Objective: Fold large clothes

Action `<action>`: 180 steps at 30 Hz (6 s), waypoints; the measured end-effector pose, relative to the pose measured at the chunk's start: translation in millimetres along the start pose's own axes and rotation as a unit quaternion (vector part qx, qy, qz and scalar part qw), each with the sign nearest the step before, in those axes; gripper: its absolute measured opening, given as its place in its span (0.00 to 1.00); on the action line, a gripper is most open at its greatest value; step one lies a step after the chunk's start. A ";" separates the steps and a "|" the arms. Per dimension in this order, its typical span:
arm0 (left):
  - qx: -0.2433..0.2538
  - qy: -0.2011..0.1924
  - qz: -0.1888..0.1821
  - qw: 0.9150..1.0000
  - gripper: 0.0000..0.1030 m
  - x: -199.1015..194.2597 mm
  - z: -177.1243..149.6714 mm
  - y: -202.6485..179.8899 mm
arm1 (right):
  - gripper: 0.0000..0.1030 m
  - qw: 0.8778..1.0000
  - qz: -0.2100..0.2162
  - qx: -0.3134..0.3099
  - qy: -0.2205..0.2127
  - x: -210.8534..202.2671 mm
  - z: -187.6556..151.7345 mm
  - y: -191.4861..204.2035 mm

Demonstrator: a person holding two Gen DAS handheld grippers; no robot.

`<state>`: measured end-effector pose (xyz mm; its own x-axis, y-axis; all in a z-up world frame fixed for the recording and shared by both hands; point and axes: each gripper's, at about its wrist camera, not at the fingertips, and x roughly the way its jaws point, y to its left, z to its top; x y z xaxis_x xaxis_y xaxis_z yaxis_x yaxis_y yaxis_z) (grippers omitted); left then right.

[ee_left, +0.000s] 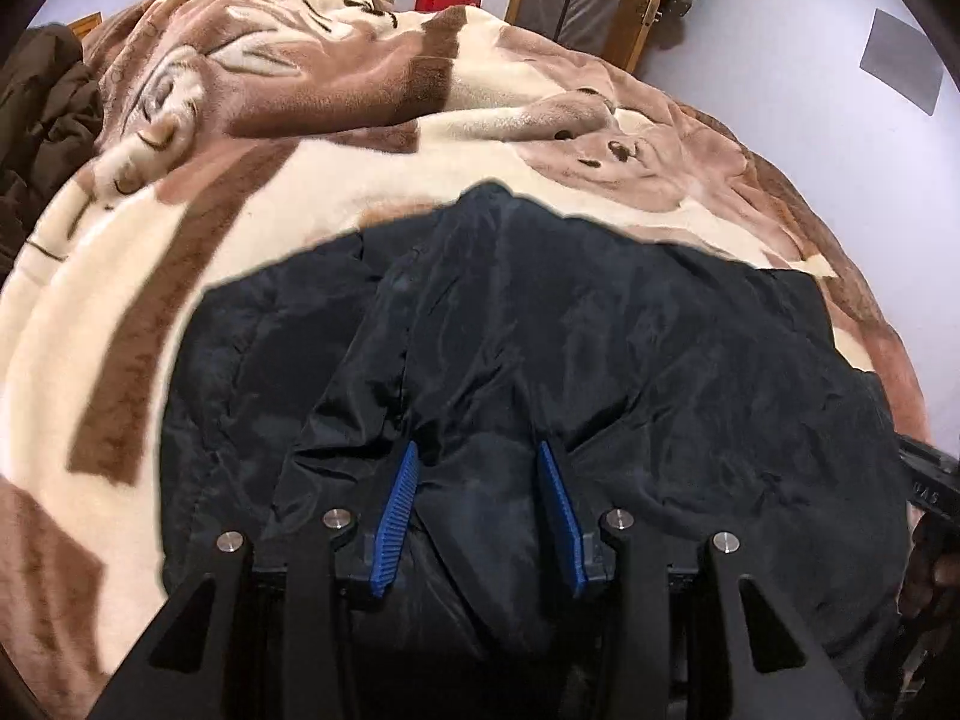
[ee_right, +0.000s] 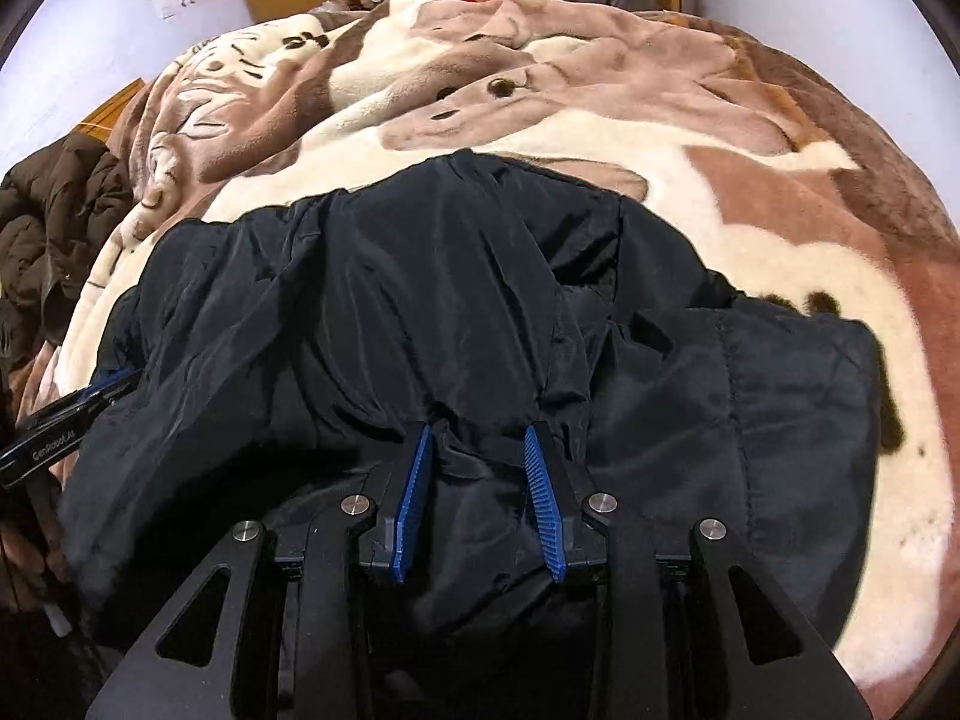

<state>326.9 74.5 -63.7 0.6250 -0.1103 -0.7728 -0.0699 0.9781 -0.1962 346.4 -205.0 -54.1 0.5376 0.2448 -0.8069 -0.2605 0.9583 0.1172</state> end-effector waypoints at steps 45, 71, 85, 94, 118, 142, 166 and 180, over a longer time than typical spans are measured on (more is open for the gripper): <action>0.029 -0.002 -0.063 0.998 0.39 -43.2 -54.3 -30.3 | 0.31 0.998 0.047 -0.043 -0.017 -47.5 -37.3 77.9; 0.031 0.029 -0.037 0.998 0.41 23.4 -91.9 -45.3 | 0.31 0.998 0.021 -0.052 0.017 27.6 -90.6 85.1; 0.030 0.022 -0.013 0.999 0.41 -39.9 -102.9 -57.2 | 0.33 0.999 0.024 -0.032 -0.006 -46.3 -97.3 83.2; 0.045 -0.014 -0.007 0.999 0.41 -124.3 -141.0 -58.6 | 0.33 0.998 0.020 -0.029 -0.042 -122.3 -138.8 78.9; 0.040 -0.012 0.024 0.999 0.41 -207.7 -227.2 -24.8 | 0.41 0.999 -0.014 -0.023 -0.041 -201.2 -243.3 68.3; -0.028 0.001 0.091 0.995 0.62 -191.9 -225.4 63.4 | 0.52 0.996 -0.067 0.064 -0.005 -179.8 -256.5 -11.8; -0.066 0.061 0.053 0.995 0.68 -158.6 -243.2 76.0 | 0.61 0.987 -0.009 0.146 0.066 -152.4 -274.6 -38.2; -0.056 0.048 0.004 0.997 0.16 -191.8 -227.5 63.2 | 0.12 0.989 0.061 0.125 0.051 -183.0 -259.0 -19.0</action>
<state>25.7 117.3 -65.2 0.5464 -0.1245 -0.8282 -0.1647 0.9536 -0.2520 45.4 -306.1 -58.7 0.4272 0.3567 -0.8308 -0.1047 0.9322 0.3464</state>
